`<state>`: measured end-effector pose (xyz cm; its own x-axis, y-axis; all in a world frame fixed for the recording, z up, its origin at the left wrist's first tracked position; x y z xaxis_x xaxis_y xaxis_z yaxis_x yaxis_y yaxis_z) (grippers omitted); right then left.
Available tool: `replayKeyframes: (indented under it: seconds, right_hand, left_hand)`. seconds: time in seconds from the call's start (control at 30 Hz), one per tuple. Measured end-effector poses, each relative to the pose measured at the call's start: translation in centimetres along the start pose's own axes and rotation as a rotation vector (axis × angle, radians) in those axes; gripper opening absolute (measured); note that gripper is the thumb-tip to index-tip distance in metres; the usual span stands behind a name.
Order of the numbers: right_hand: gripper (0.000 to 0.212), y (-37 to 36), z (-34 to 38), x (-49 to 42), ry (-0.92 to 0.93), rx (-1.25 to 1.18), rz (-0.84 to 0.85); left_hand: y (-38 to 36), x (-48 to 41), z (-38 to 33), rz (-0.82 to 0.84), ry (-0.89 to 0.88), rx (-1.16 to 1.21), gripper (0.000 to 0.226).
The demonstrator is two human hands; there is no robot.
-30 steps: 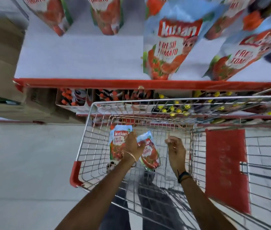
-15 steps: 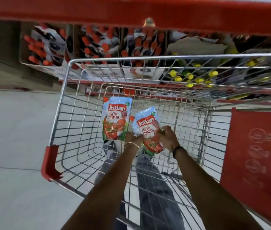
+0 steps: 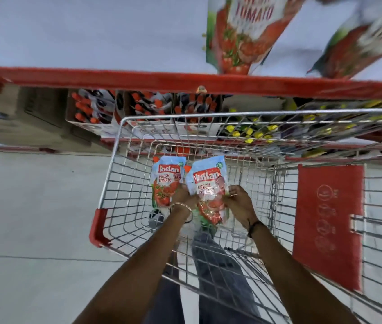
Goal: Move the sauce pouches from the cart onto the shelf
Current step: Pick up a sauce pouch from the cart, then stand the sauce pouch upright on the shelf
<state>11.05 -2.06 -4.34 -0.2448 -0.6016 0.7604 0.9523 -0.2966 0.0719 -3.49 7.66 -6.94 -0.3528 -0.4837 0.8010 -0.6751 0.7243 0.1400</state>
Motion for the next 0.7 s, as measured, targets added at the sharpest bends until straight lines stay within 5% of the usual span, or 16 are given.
replayKeyframes:
  seconds: [0.17, 0.33, 0.7]
  right_hand:
    - [0.023, -1.4, 6.6, 4.6, 0.156, 0.070, 0.029]
    - [0.018, -3.2, 12.9, 9.1, 0.347, 0.026, 0.020]
    - [0.022, -6.8, 26.3, 15.9, 0.763, -0.082, -0.126]
  left_hand:
    - [5.0, 7.9, -6.9, -0.115, -0.168, -0.081, 0.033]
    - [9.4, 13.9, -11.4, -0.187, -0.360, 0.095, 0.034]
    - [18.0, 22.0, -21.2, -0.261, -0.803, 0.022, 0.032]
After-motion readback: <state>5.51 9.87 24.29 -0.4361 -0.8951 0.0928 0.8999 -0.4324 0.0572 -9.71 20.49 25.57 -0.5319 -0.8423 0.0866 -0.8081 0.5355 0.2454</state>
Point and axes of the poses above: each hand's wrist, its own x-axis away from the middle knuckle, its own y-axis out of the back of the hand, z = x × y, the point moved 5 cm from there along -x, towards the middle knuckle, and after that the axes turned 13 degrees about z, right-handed, at the moved point
